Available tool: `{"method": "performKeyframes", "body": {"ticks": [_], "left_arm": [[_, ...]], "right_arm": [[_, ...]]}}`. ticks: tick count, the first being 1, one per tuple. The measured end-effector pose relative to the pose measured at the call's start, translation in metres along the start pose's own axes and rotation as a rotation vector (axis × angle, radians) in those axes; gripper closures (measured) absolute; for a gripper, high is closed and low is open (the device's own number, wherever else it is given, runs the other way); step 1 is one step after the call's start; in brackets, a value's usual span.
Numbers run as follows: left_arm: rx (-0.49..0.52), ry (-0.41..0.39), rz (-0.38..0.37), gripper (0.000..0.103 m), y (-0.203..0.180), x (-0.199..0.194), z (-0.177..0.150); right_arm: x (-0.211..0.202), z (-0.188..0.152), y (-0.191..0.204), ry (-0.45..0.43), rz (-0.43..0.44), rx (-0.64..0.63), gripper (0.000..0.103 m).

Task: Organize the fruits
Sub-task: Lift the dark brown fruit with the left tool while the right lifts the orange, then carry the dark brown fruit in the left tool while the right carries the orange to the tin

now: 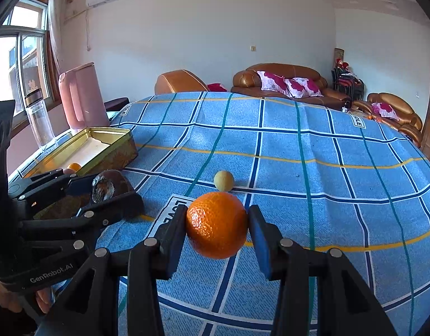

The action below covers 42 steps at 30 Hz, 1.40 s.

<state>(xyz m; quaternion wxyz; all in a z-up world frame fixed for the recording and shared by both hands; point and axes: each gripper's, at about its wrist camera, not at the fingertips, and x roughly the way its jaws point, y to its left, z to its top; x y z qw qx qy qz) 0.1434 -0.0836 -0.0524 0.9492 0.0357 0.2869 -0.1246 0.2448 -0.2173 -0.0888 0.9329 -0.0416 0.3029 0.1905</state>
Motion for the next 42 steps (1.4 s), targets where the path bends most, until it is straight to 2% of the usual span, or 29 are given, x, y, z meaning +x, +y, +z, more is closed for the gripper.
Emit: {"method": "performKeyframes", "body": {"ticks": [42], "left_arm": [[-0.053,-0.182,0.047,0.058,0.011,-0.033,-0.004]], "right_arm": [[-0.025,-0.004,0.009,-0.129,-0.015,-0.056,0.057]]}}
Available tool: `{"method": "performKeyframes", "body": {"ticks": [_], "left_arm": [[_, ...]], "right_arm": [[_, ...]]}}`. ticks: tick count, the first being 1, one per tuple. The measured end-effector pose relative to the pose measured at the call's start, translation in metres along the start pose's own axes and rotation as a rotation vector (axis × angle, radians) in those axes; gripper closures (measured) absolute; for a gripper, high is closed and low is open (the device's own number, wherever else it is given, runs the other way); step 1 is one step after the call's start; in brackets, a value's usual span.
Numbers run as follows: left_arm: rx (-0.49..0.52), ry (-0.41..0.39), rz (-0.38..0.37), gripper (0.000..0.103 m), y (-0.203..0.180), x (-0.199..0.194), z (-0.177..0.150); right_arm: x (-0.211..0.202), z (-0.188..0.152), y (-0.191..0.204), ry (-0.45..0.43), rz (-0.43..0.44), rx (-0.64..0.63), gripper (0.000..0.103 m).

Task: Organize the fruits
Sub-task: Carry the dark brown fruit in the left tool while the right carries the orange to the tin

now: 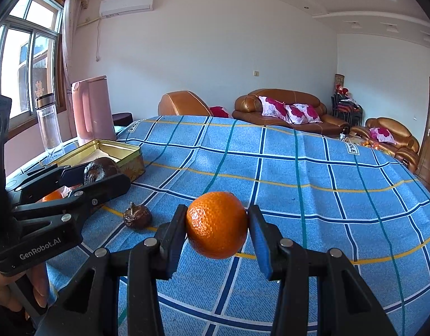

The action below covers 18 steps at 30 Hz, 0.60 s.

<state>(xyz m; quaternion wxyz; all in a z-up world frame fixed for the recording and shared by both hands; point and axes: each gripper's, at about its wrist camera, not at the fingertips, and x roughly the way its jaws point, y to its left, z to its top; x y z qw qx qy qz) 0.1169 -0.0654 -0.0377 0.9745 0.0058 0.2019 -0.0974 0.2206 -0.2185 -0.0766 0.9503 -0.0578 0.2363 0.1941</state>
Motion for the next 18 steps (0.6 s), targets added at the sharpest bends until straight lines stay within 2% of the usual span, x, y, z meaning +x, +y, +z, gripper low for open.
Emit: {"method": "performKeyframes", "body": {"ticks": [18], "left_arm": [[-0.005,-0.048,0.005,0.058,0.002,-0.01,-0.002]], "right_arm": [[-0.016,-0.002,0.007,-0.078,-0.018,-0.036,0.057]]}}
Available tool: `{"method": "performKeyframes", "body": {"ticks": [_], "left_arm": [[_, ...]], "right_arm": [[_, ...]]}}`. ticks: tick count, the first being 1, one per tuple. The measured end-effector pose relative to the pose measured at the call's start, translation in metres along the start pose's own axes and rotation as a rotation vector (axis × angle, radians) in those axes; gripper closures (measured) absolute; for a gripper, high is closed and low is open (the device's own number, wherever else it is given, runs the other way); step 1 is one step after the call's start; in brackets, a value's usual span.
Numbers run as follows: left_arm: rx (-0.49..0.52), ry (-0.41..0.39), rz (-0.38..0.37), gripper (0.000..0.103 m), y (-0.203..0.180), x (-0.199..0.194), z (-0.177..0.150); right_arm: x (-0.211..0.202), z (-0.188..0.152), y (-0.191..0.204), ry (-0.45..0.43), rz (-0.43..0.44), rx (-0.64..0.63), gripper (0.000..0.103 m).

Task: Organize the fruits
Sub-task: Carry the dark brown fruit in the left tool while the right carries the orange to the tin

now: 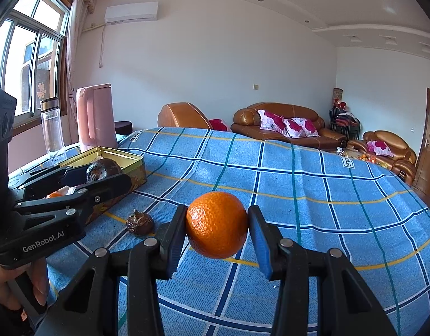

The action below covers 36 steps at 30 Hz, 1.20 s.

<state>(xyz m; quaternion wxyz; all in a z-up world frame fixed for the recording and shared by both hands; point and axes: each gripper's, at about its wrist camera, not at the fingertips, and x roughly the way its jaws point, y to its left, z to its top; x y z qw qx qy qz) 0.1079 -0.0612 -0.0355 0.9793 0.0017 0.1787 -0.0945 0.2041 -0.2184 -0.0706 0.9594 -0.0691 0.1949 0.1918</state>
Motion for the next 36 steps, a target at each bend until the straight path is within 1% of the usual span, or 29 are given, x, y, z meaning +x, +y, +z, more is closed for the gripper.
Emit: {"method": "performKeyframes", "body": {"ticks": [8,14,22,36], "left_arm": [[-0.007,-0.019,0.004,0.058,0.002,-0.004,0.0],[0.001,-0.047,0.015,0.058,-0.001,-0.01,0.0],[-0.014,-0.054,0.019,0.058,0.006,-0.016,0.0],[-0.014,-0.073,0.04,0.058,0.019,-0.035,0.0]], "right_arm": [[-0.006,0.0,0.001,-0.035,-0.001,-0.006,0.057],[-0.01,0.0,0.004,-0.057,-0.008,-0.013,0.057],[-0.009,0.002,0.013,-0.053,-0.011,-0.028,0.057],[-0.005,0.005,0.043,-0.045,0.061,-0.058,0.057]]}}
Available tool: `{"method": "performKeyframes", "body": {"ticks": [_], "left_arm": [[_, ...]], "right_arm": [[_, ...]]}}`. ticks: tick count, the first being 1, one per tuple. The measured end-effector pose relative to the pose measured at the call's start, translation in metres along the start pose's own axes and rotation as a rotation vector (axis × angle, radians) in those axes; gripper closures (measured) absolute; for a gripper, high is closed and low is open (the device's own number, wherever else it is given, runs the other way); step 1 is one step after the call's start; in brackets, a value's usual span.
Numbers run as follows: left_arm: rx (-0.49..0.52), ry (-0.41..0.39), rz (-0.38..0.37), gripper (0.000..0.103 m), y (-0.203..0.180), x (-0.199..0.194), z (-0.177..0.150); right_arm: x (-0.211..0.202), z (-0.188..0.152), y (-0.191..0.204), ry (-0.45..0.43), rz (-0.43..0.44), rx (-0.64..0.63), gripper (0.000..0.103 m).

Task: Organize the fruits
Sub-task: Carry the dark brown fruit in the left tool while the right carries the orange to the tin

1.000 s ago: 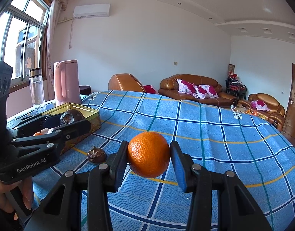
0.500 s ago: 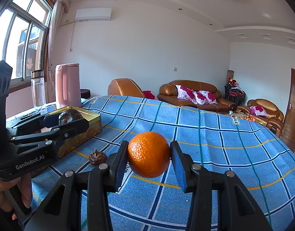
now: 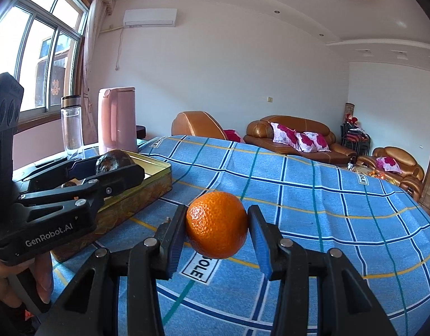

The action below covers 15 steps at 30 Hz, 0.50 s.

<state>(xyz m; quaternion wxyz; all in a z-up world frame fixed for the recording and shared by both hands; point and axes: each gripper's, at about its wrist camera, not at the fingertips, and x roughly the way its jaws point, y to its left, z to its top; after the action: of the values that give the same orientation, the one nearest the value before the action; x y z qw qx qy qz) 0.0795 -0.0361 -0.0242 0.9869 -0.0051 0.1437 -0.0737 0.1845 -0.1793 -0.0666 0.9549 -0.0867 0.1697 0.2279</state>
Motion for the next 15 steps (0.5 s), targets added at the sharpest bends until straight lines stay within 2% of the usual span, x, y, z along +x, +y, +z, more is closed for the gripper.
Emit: {"method": "performKeyframes", "body": {"ticks": [15], "left_arm": [[-0.003,-0.004,0.075,0.058,0.028,-0.024,0.004]], "right_arm": [[0.002,0.019,0.036,-0.023,0.079,-0.05,0.057]]}}
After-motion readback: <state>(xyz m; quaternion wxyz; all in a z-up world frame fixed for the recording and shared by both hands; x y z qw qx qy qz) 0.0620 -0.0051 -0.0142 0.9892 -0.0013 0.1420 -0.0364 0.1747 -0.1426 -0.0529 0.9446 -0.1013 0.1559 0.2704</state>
